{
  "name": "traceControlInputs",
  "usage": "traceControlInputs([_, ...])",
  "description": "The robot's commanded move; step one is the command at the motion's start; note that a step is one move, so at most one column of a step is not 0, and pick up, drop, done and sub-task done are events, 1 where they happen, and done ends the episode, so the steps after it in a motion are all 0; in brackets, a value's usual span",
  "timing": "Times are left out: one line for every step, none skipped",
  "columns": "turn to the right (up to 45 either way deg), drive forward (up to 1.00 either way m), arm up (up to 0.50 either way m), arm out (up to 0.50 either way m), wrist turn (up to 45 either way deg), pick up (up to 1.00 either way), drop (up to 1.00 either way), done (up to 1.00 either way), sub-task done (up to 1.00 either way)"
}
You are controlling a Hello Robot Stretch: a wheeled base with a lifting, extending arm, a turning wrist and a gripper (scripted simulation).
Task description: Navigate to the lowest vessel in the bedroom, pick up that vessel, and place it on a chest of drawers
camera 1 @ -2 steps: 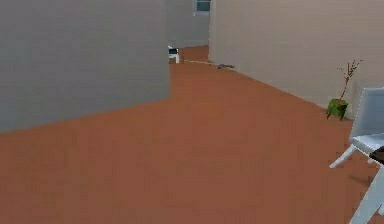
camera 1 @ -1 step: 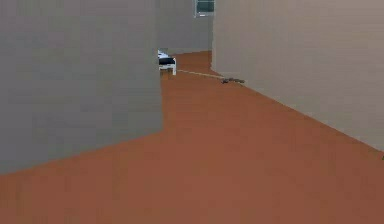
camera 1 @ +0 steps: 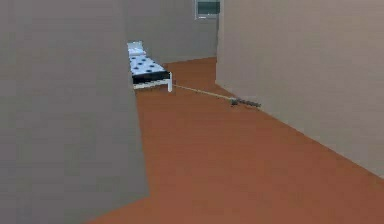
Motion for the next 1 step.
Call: traceControlInputs([0.0, 1.00, 0.00, 0.00, 0.0, 0.00, 0.00, 0.00, 0.00])
